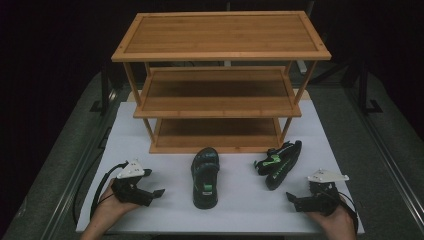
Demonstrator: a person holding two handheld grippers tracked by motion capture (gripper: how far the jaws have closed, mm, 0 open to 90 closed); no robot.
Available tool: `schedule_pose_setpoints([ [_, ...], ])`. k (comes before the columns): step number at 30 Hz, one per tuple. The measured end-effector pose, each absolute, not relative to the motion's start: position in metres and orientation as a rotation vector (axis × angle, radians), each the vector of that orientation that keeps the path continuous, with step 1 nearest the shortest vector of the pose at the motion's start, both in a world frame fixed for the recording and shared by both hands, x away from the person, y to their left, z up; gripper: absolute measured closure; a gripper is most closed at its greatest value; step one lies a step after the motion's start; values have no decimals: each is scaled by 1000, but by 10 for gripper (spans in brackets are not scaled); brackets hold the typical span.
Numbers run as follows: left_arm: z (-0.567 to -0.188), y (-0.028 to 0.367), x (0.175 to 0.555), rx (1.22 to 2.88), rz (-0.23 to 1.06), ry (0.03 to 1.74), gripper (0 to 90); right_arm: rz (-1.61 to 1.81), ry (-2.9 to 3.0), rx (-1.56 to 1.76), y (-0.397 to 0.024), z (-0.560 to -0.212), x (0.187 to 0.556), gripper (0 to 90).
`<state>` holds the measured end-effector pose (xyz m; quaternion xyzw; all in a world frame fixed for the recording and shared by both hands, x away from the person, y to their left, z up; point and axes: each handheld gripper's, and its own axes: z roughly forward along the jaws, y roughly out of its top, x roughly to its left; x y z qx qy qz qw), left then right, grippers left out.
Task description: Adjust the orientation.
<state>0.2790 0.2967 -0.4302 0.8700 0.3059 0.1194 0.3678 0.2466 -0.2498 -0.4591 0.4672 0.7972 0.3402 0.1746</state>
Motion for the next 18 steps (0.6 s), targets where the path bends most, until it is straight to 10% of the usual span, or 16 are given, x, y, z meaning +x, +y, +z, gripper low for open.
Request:
schedule_pose_setpoints([
  [18, -452, 303, 283, 2260, 340, 805, 16, 938, 2264, 1313, -248, -458, 246, 15],
])
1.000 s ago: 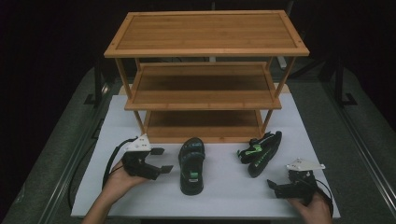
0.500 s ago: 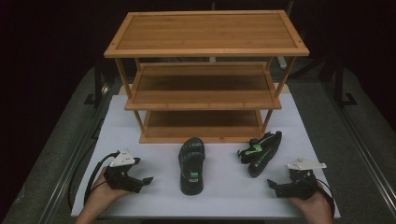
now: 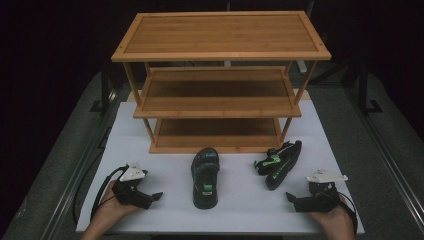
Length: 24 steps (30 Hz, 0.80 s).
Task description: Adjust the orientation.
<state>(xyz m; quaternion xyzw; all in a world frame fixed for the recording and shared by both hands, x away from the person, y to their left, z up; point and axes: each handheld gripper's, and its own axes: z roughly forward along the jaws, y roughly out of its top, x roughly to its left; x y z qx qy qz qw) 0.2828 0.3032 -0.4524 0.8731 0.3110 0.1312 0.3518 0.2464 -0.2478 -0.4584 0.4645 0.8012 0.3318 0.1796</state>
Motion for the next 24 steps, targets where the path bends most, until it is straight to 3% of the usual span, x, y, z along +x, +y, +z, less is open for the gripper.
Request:
schedule_pose_setpoints([
  [7, -453, 303, 283, 2255, 339, 806, 17, 962, 2255, 1303, -247, -446, 247, 53],
  [17, -453, 304, 283, 2254, 338, 806, 17, 1053, 2224, 1223, -244, -408, 249, 246],
  [19, -453, 304, 283, 2254, 338, 807, 17, 1094, 2220, 1216, -245, -400, 252, 331],
  [20, -453, 304, 283, 2254, 338, 807, 17, 1144, 2220, 1202, -246, -392, 255, 444],
  [22, -453, 304, 283, 2255, 338, 806, 17, 1166, 2229, 1182, -245, -386, 259, 532],
  [23, -453, 304, 283, 2255, 338, 805, 17, 1166, 2229, 1182, -245, -386, 259, 532],
  [24, -453, 304, 283, 2255, 338, 805, 17, 1189, 2241, 1162, -244, -381, 264, 640],
])
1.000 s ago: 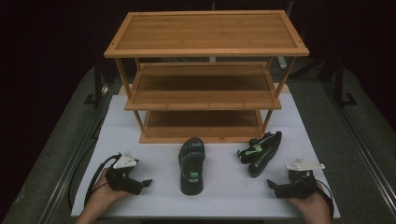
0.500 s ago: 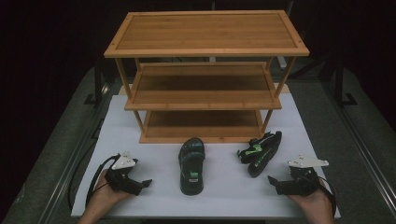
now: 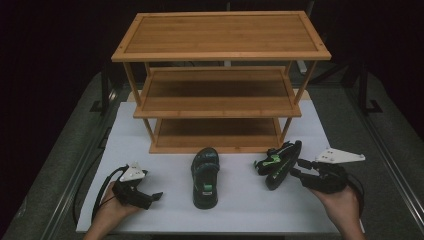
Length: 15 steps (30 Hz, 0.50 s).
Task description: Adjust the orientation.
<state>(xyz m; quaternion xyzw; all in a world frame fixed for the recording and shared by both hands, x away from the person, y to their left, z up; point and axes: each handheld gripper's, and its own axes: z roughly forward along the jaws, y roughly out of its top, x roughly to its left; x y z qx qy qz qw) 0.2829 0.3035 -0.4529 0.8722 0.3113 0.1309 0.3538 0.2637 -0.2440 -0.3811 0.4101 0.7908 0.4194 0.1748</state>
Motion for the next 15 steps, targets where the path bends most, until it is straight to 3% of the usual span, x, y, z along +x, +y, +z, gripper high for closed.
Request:
schedule_pose_setpoints([
  [1, -453, 304, 283, 2255, 338, 805, 17, 1189, 2241, 1162, -244, -381, 264, 640],
  [2, -453, 303, 283, 2255, 338, 805, 17, 1199, 2256, 1144, -242, -378, 268, 746],
  [3, -453, 304, 283, 2255, 337, 806, 17, 1199, 2256, 1144, -242, -378, 268, 746],
  [6, -453, 303, 283, 2253, 337, 807, 16, 1199, 2279, 1117, -238, -375, 274, 879],
  [15, -453, 303, 283, 2254, 338, 806, 16, 1202, 2338, 1110, -230, -376, 295, 897],
])
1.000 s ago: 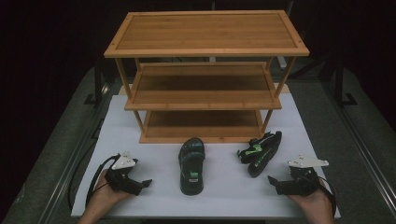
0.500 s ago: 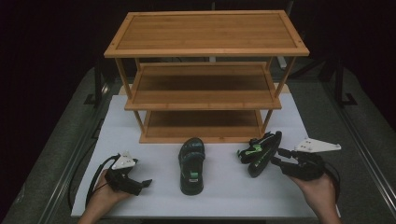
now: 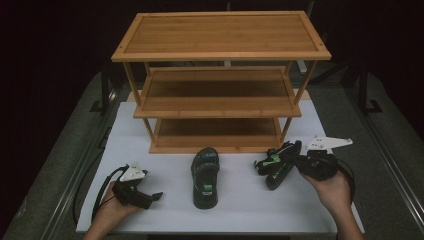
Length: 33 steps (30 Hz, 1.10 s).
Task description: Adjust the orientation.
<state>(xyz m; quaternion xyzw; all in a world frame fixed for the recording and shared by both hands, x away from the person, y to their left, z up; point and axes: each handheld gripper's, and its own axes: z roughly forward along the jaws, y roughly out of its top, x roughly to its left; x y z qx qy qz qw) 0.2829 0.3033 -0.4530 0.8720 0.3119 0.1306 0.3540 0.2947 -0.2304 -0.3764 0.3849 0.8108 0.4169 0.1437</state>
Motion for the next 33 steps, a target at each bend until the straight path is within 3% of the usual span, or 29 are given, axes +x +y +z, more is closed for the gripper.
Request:
schedule_pose_setpoints([
  [14, -453, 304, 283, 2257, 335, 807, 16, 1103, 2348, 1125, -222, -383, 293, 900],
  [33, -453, 304, 283, 2257, 333, 806, 16, 1131, 2324, 1165, -248, -384, 270, 899],
])
